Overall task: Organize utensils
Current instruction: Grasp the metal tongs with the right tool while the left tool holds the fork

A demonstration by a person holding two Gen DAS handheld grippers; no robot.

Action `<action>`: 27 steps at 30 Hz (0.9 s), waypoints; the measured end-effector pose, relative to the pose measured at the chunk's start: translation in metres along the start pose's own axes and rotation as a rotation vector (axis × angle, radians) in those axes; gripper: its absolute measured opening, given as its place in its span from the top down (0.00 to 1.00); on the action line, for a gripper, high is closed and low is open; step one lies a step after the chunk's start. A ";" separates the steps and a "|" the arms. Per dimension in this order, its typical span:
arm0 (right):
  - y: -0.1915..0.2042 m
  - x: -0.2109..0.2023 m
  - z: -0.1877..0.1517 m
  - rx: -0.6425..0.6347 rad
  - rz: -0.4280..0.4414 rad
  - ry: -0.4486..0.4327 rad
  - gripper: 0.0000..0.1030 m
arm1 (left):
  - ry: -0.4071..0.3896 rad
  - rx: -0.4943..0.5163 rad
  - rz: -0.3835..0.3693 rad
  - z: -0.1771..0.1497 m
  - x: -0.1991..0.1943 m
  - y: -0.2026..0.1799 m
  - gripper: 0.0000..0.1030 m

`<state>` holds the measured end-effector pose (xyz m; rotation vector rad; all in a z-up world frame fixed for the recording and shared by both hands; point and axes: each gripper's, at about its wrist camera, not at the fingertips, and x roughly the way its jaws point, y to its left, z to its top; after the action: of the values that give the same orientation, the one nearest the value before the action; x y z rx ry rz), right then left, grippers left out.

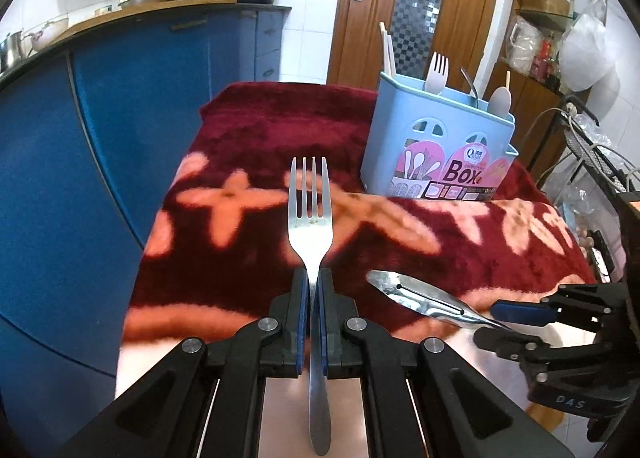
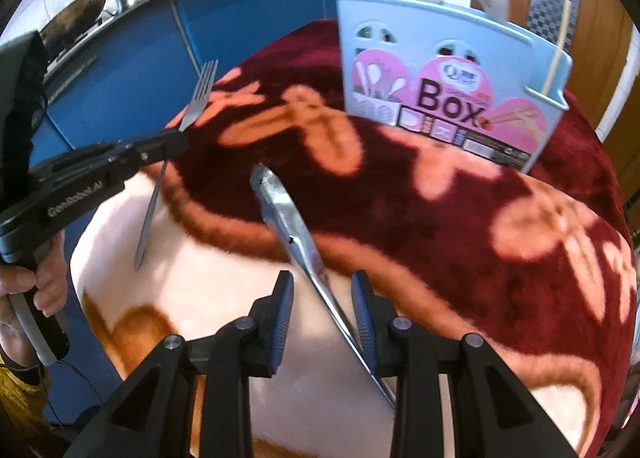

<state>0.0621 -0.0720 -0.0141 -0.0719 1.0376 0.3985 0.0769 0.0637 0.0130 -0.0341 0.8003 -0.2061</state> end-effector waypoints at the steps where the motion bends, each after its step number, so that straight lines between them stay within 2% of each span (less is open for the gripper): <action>1: 0.002 0.002 0.001 -0.007 -0.003 0.005 0.68 | -0.004 -0.001 -0.003 0.000 -0.001 0.001 0.95; 7: 0.006 0.012 0.009 -0.049 -0.018 0.025 0.67 | -0.047 0.003 -0.041 -0.002 -0.010 0.002 0.95; 15: 0.002 0.012 0.011 -0.057 -0.019 0.007 0.85 | -0.098 0.021 -0.067 -0.001 -0.021 -0.005 0.96; 19: -0.010 0.003 0.009 0.009 0.035 -0.051 0.88 | -0.117 0.025 -0.081 0.000 -0.024 -0.008 0.96; 27: -0.025 -0.041 0.001 0.067 0.060 -0.274 0.88 | -0.168 0.041 -0.118 0.008 -0.034 -0.020 0.95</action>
<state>0.0537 -0.1071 0.0182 0.0721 0.7834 0.4149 0.0569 0.0506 0.0448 -0.0597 0.6267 -0.3272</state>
